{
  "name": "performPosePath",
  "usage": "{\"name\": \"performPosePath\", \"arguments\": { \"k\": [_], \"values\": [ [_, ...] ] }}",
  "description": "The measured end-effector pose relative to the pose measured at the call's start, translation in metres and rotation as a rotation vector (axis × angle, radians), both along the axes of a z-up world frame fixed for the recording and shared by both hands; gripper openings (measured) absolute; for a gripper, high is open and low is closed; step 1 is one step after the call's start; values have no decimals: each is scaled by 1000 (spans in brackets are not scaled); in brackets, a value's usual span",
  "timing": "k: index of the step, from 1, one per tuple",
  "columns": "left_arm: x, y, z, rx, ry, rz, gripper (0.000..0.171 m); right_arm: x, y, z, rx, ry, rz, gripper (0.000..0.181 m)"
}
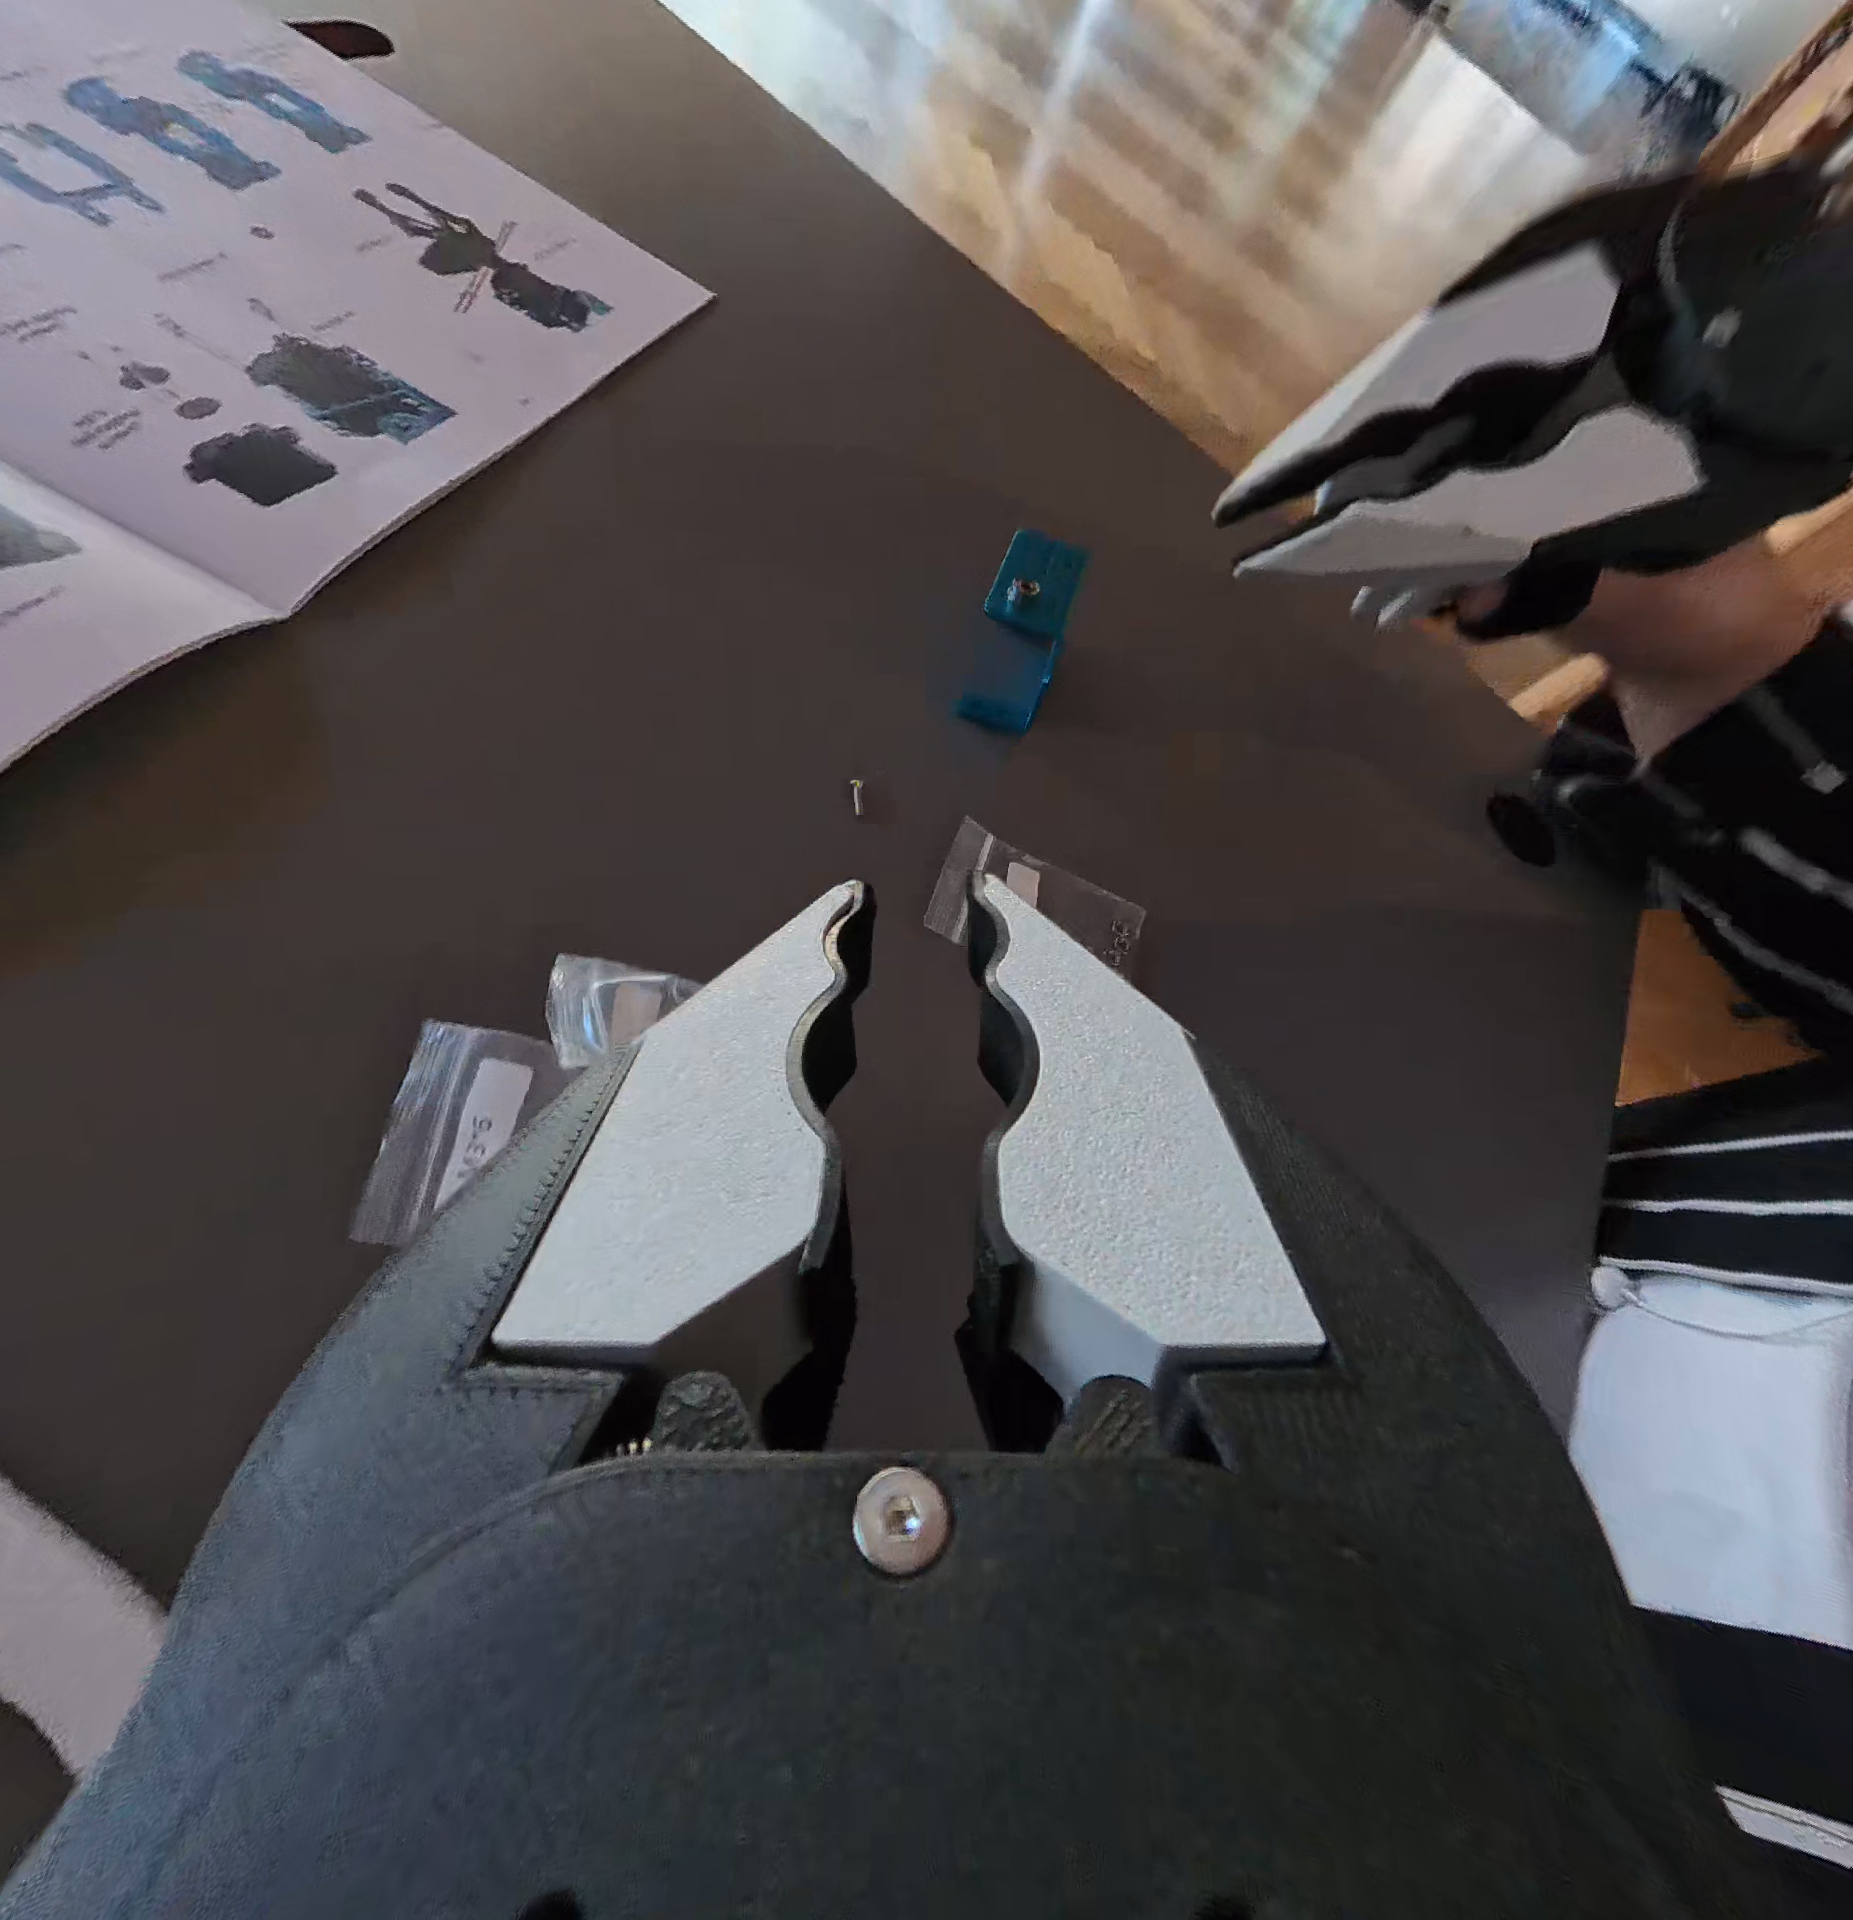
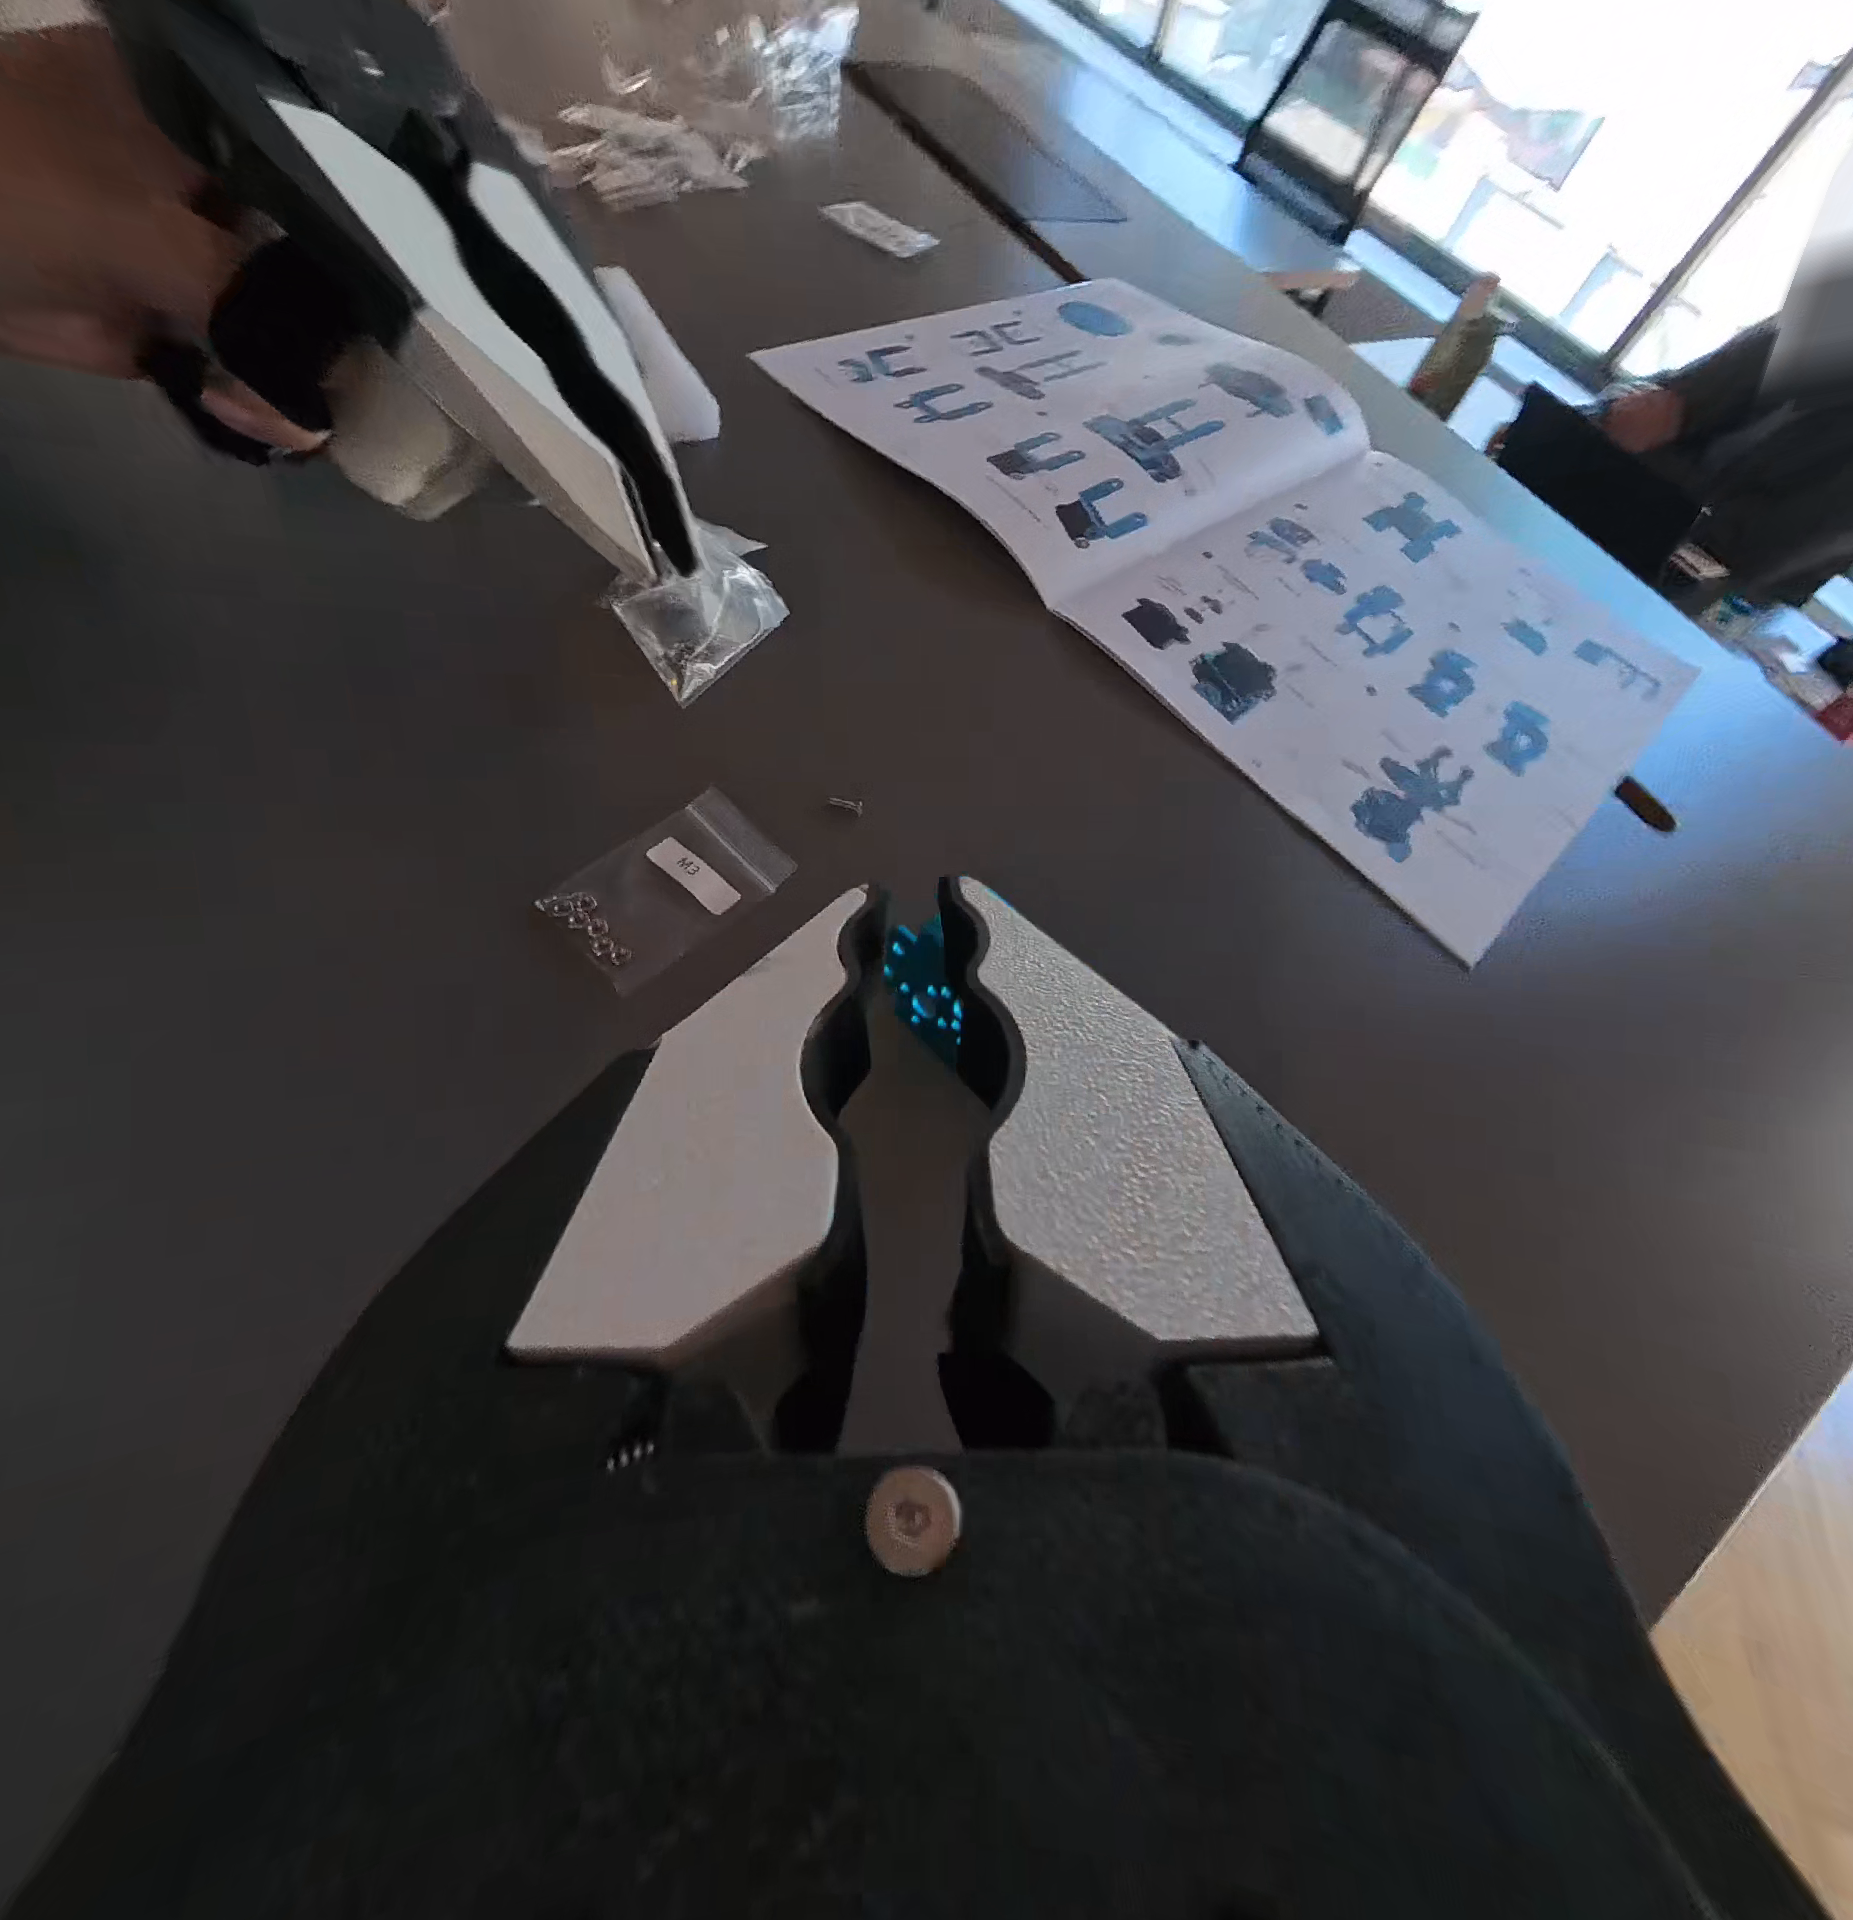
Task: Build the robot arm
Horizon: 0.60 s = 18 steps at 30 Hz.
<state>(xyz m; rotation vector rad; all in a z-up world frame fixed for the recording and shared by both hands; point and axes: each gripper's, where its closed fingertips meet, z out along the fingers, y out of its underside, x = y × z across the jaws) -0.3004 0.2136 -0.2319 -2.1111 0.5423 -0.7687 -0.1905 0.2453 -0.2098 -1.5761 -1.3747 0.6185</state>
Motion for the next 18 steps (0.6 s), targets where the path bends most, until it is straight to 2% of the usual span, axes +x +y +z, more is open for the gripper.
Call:
{"name": "performPosePath", "arguments": {
  "k": [4, 8, 10, 15, 18],
  "values": [
    [13, 14, -18, 16, 149, -5, 26, -14, 4, 28, 105, -70, 101, 14],
    [20, 38, -46, 8, 315, 36, 27, -17, 3, 46, 100, -13, 126, 14],
    [19, 46, -55, 9, 385, 56, 20, -15, 2, 45, 83, 19, 131, 14],
    [30, 52, -56, 4, 376, 53, 18, -4, 4, 33, 66, 24, 121, 14],
    [28, 57, -57, 23, 423, 75, 6, 0, 7, 30, 58, 39, 118, 13]
  ]
}}
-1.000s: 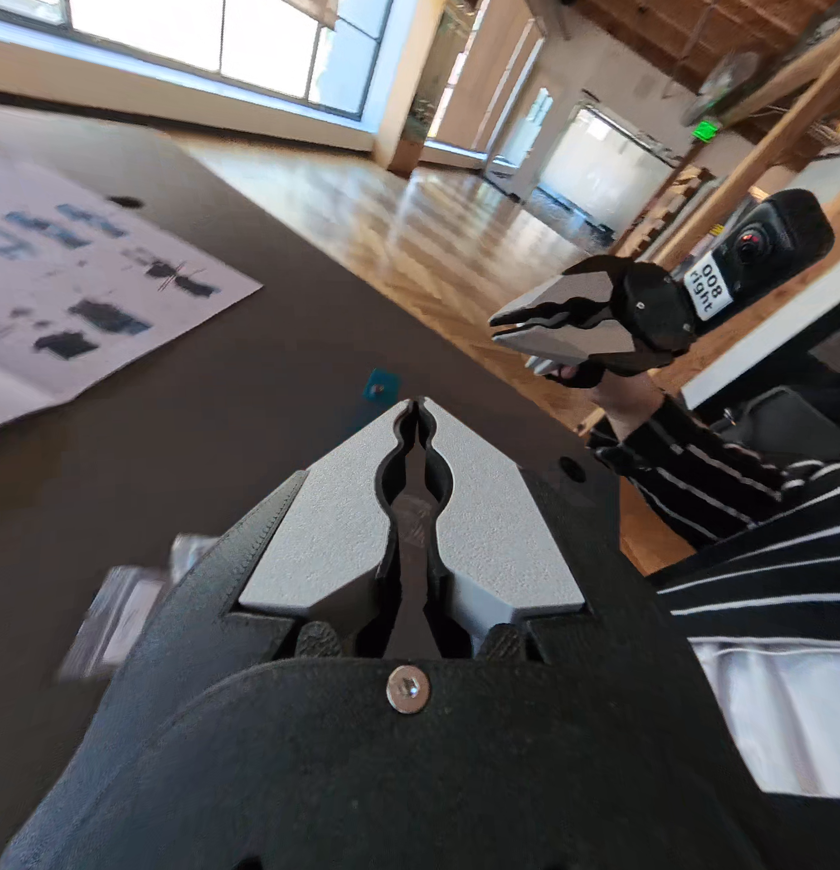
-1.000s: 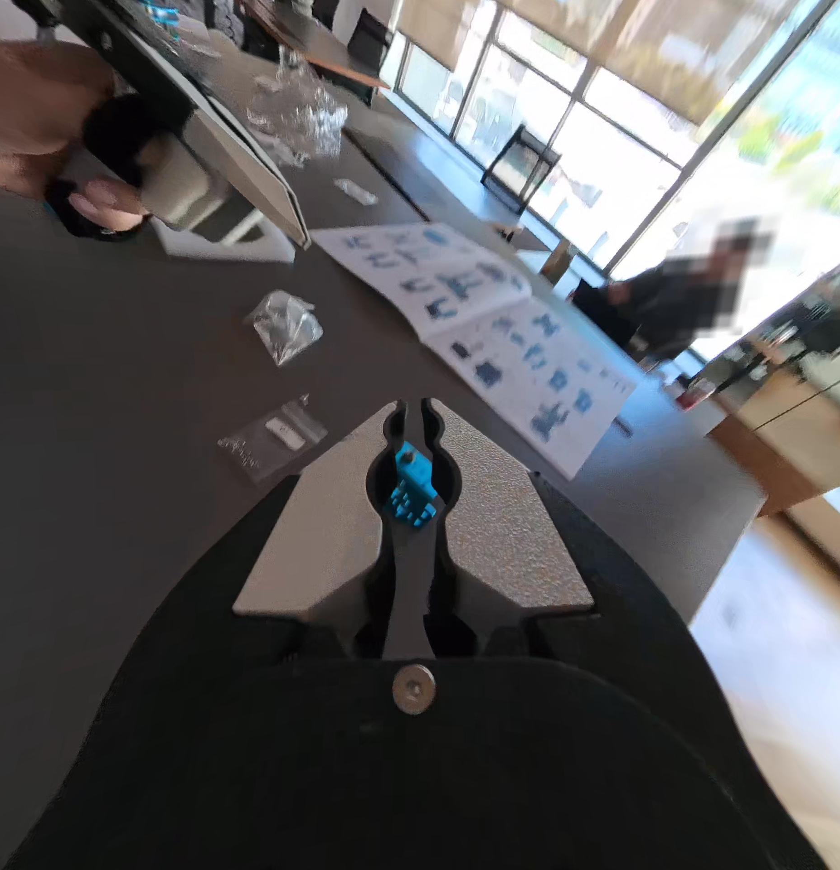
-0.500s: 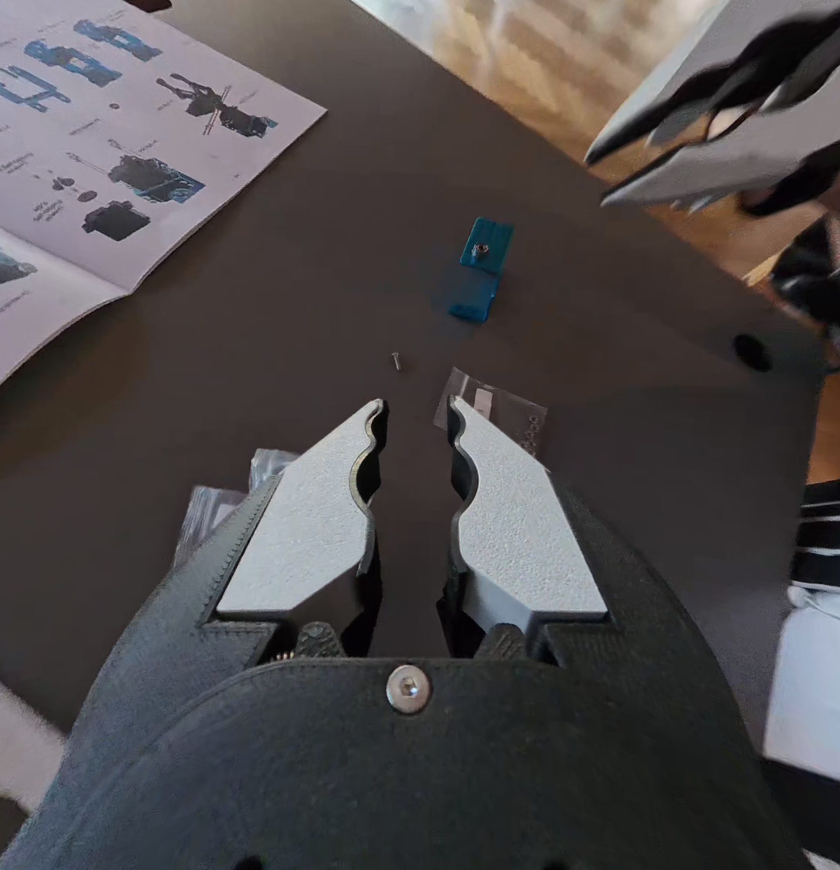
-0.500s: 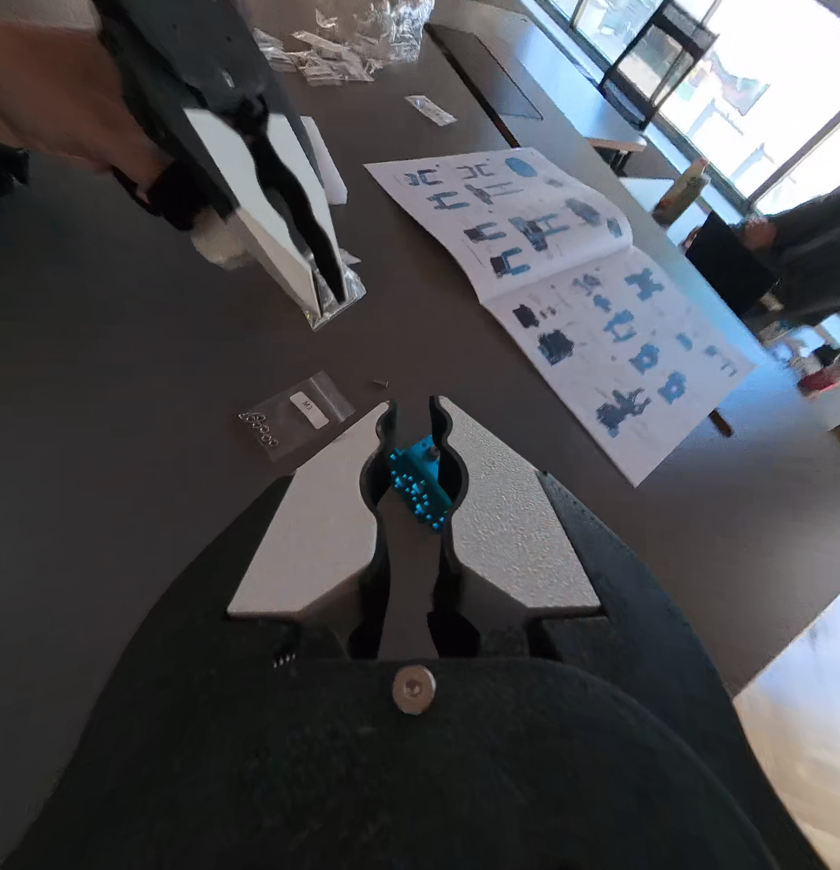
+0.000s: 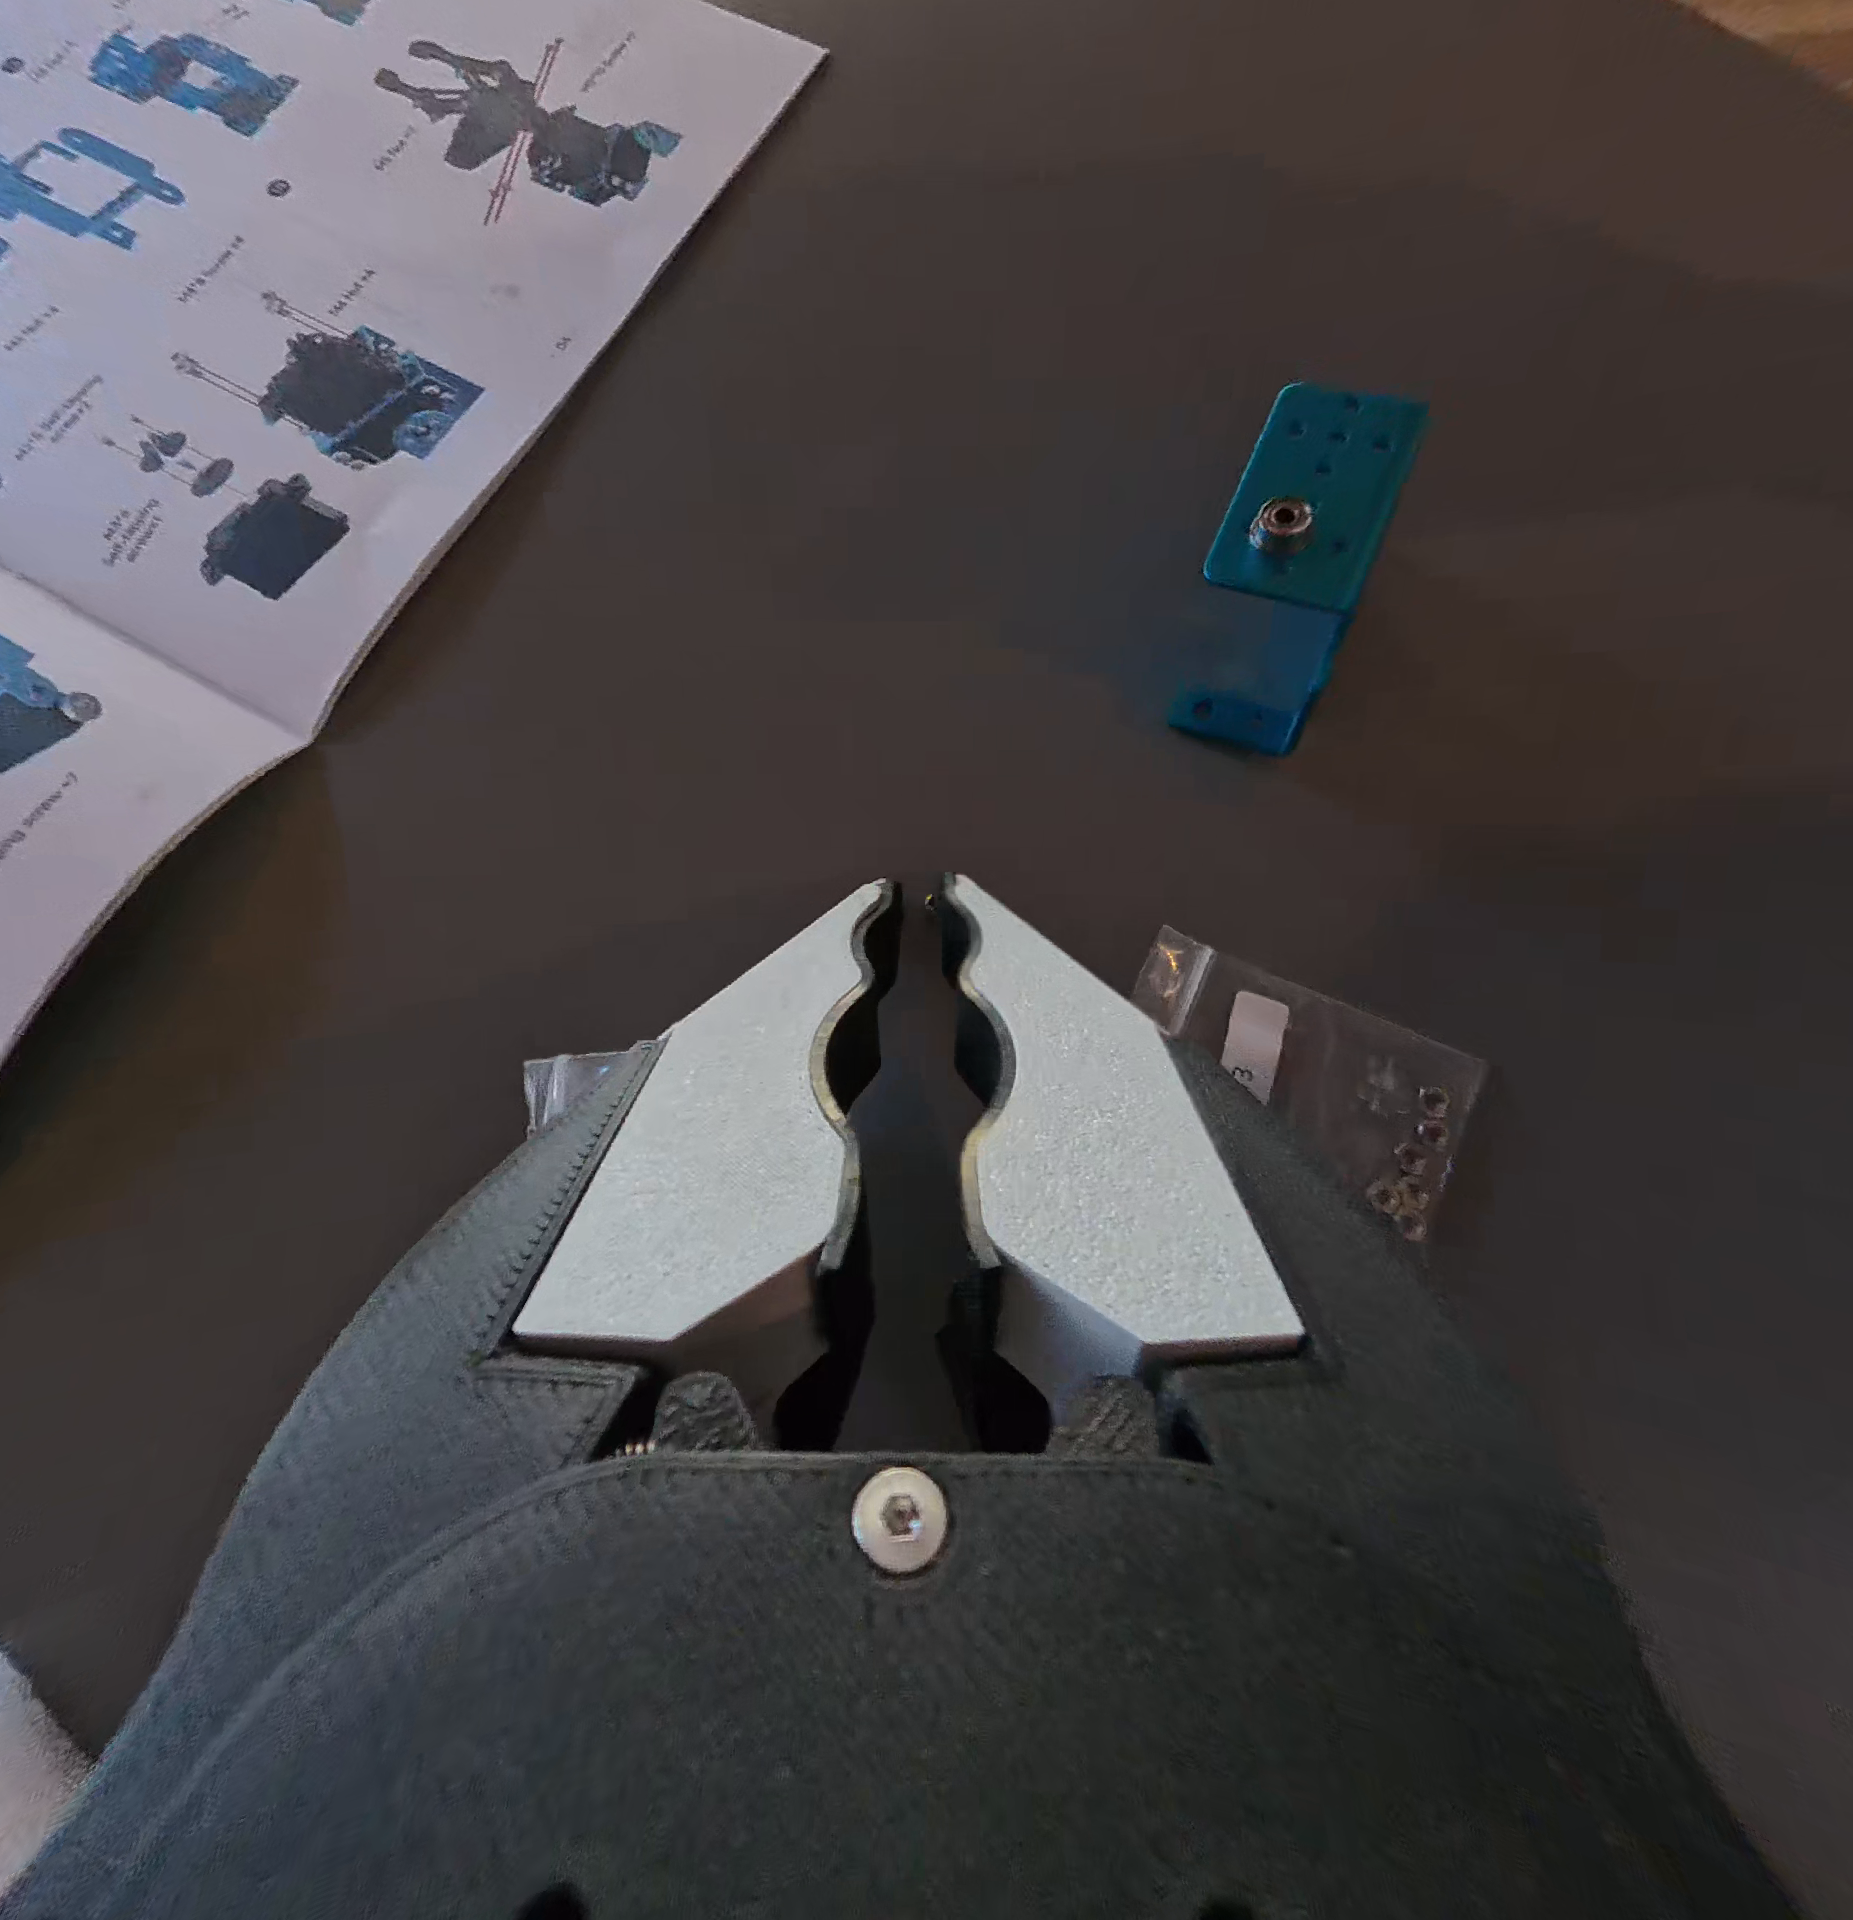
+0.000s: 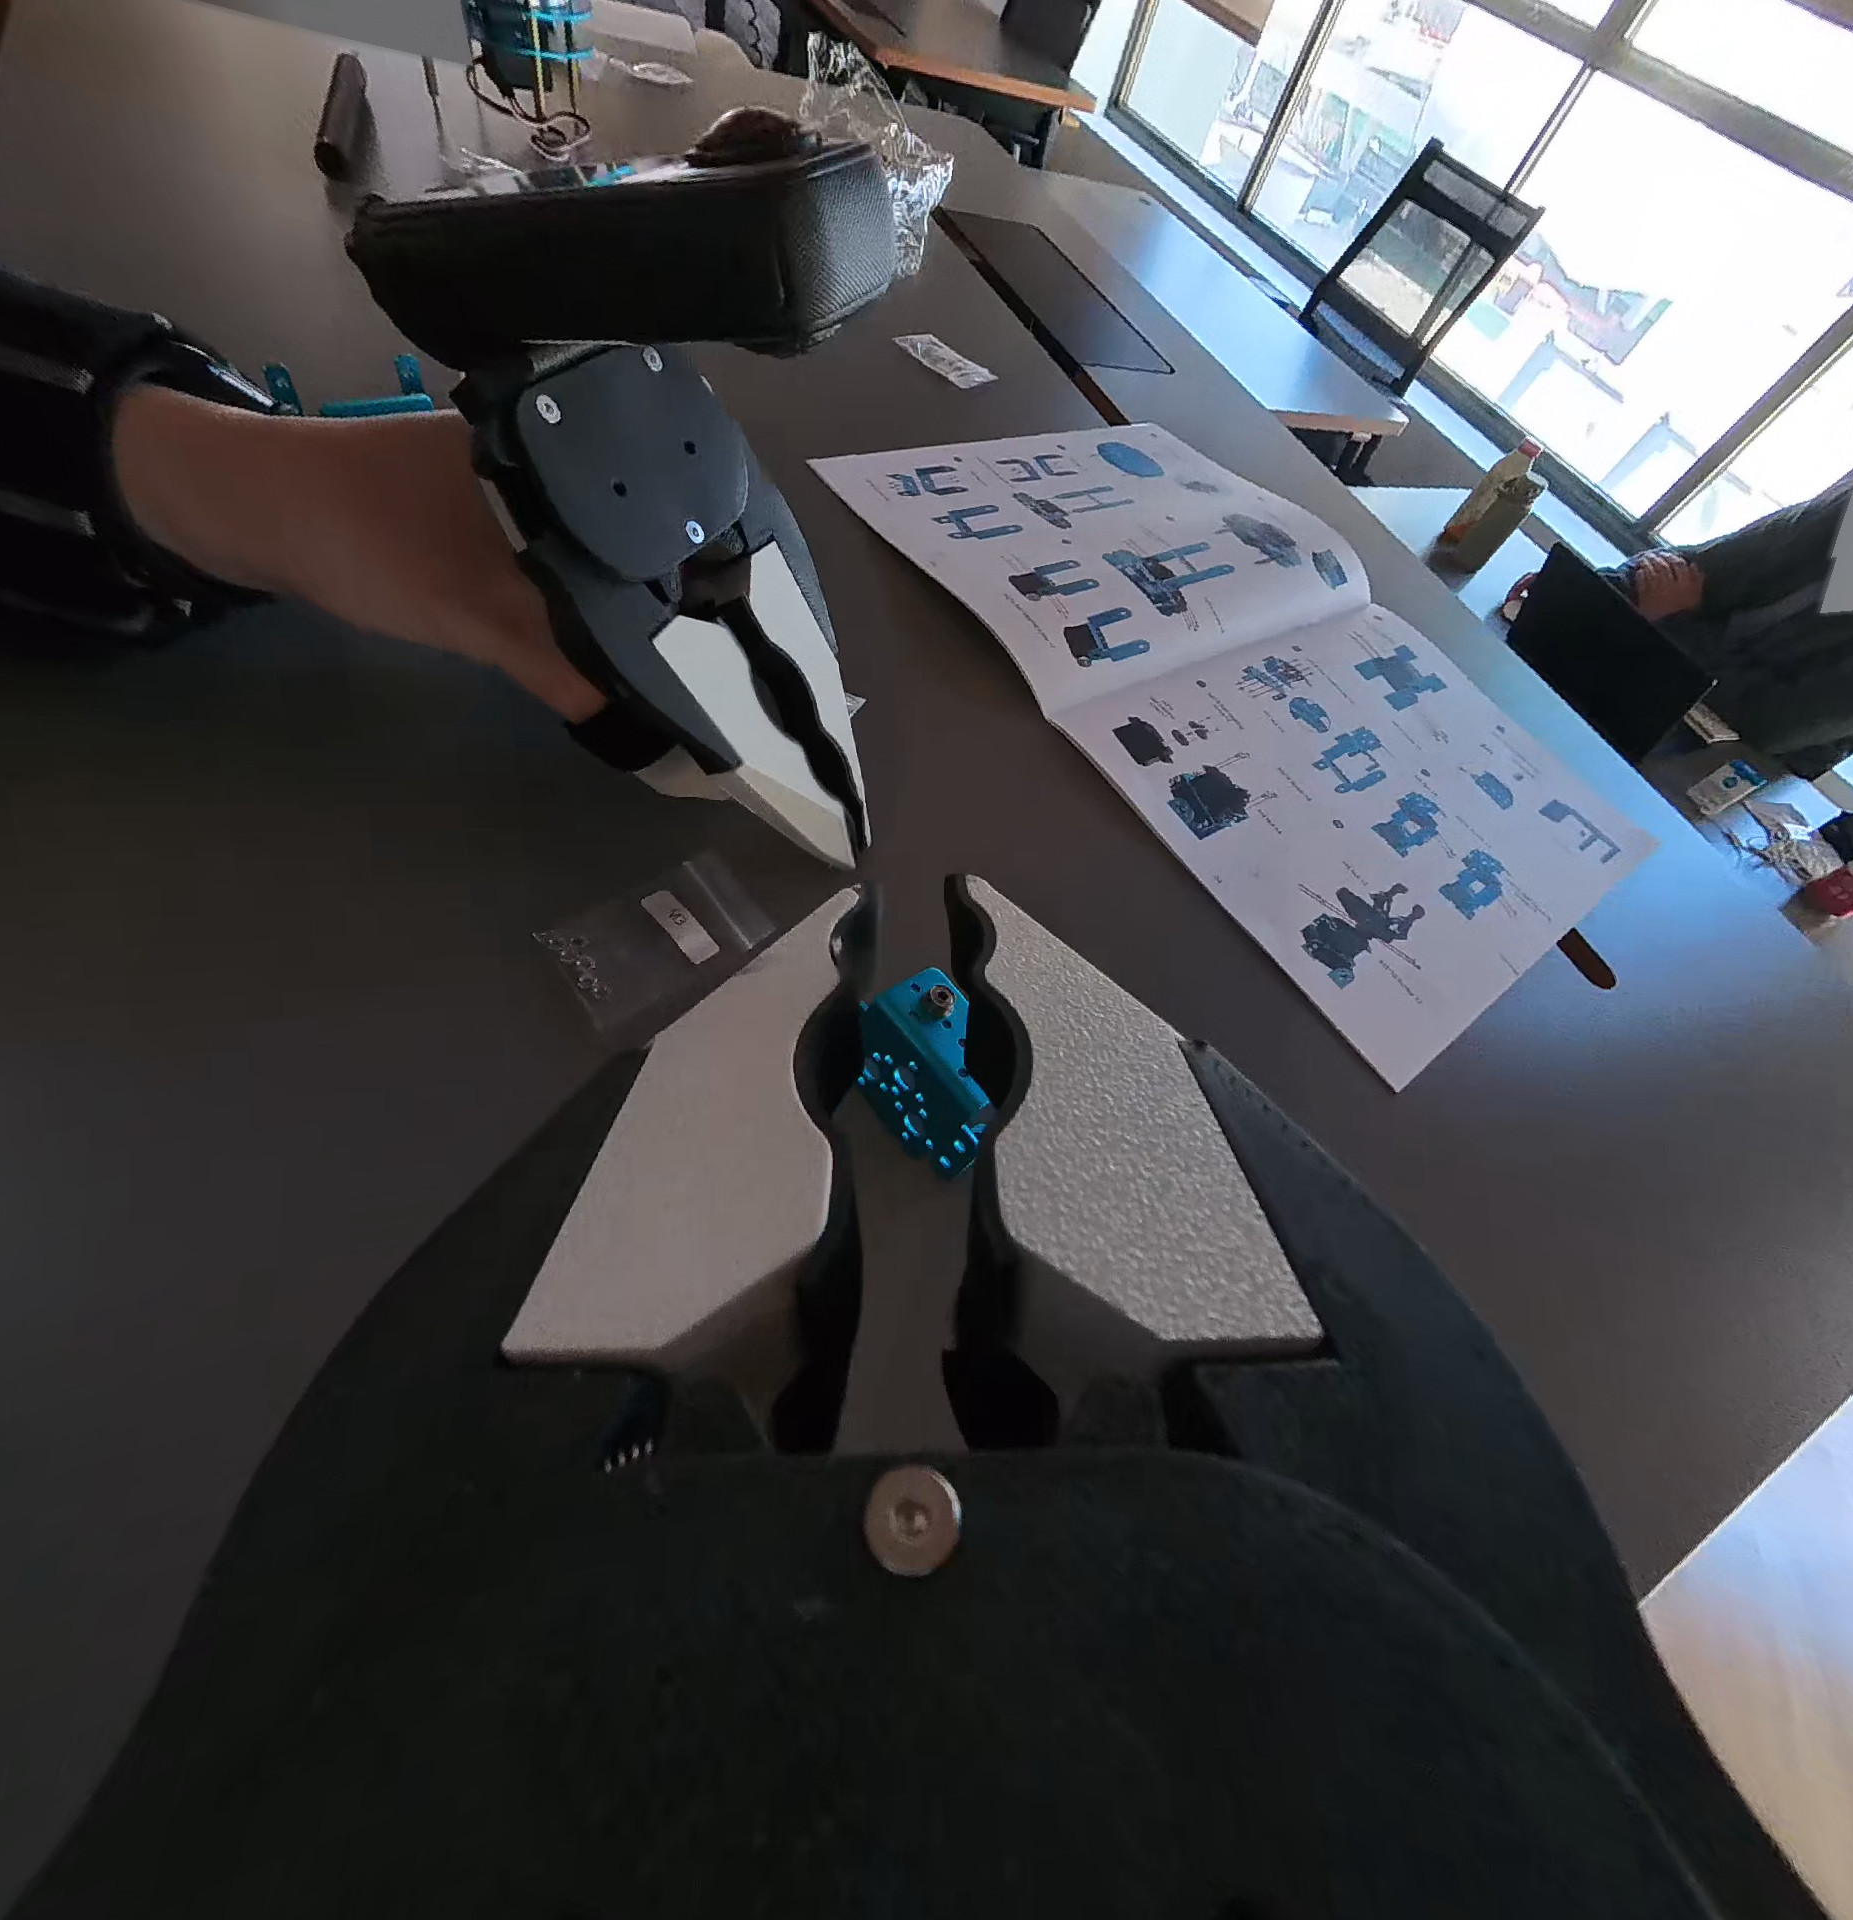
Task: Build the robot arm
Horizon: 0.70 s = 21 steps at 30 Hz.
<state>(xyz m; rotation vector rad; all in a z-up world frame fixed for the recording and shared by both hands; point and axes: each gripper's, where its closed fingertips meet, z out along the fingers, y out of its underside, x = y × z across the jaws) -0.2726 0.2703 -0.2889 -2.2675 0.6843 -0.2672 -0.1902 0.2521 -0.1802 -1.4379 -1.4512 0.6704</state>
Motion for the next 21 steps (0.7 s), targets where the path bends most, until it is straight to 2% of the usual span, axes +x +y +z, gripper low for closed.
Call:
{"name": "performPosePath", "arguments": {
  "k": [2, 12, 17, 21],
  "values": [
    [-2, 3, 0, 15, 19, 13, 0, 0, 1, 0, -11, 21, 3, 13],
    [-7, 4, 2, 0, -81, 29, 0, 6, 15, 3, -51, 179, -22, 9],
    [-17, 7, 11, 20, -129, 56, 0, 19, 33, 12, -16, 308, -101, 7],
    [-24, 8, 18, 11, -191, 81, 0, 38, 56, 15, 45, 361, -215, 6]
  ]
}}
